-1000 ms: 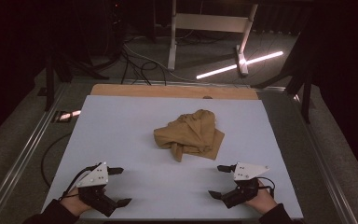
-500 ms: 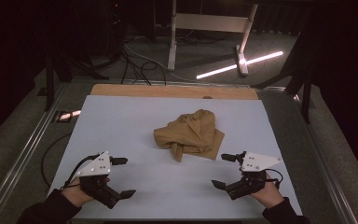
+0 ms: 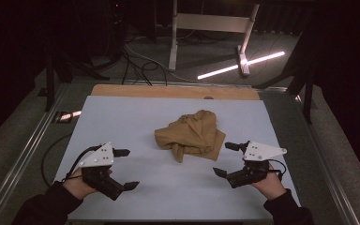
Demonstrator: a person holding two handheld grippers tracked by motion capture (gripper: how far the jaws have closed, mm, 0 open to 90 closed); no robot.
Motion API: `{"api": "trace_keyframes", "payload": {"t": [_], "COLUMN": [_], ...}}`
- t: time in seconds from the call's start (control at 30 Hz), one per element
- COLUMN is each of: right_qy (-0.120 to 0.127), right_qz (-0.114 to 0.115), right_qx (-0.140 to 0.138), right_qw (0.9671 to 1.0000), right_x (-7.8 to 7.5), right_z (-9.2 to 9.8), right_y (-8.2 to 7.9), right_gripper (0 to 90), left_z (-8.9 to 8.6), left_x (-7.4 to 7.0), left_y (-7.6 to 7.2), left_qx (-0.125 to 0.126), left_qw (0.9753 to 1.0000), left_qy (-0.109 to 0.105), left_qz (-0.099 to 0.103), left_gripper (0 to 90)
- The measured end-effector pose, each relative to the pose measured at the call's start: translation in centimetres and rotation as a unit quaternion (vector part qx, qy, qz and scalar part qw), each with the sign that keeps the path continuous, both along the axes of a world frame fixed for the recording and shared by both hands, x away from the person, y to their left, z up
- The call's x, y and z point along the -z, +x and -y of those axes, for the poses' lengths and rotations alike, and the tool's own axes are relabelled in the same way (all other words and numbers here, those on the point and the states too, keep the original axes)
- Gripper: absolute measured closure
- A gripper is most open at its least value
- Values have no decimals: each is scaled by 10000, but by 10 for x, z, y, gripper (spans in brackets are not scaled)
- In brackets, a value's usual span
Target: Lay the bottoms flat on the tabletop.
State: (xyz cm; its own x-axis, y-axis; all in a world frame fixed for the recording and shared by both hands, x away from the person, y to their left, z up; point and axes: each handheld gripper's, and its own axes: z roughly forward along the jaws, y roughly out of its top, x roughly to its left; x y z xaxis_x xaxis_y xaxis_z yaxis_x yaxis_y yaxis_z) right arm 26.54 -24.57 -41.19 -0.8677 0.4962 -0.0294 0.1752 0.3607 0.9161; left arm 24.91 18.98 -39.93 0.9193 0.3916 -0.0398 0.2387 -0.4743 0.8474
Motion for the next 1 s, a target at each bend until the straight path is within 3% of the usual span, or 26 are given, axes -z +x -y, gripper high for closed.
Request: {"api": "trace_keyframes", "payload": {"t": [0.3, 0.43, 0.63, 0.77, 0.9, 1.0], "right_qy": [94, 50, 13, 16, -65, -82], "right_qz": [204, 208, 229, 166, 40, -56], "right_qx": [672, 844, 1291, 1592, 1704, 1739], "right_qw": [9975, 9962, 9914, 9871, 9854, 9847], "right_x": [-10, -9, -5, 3, 14, 22], "right_z": [2, 1, 0, -2, -7, -10], "right_y": [22, 29, 47, 59, 70, 79], "right_gripper": [89, 93, 94, 94, 94, 94], "left_z": [6, 10, 18, 29, 35, 43], "left_x": [-9, -7, -5, -1, 5, 15], "left_y": [19, 25, 36, 48, 56, 65], "left_qx": [-630, -745, -976, -1264, -1408, -1599], "left_qw": [9980, 9972, 9951, 9918, 9899, 9871], "left_qy": [-6, 60, 111, 100, 104, 5], "left_qz": [88, 79, 67, 139, 129, 36], "left_gripper": [3, 3, 3, 3, 3, 3]}}
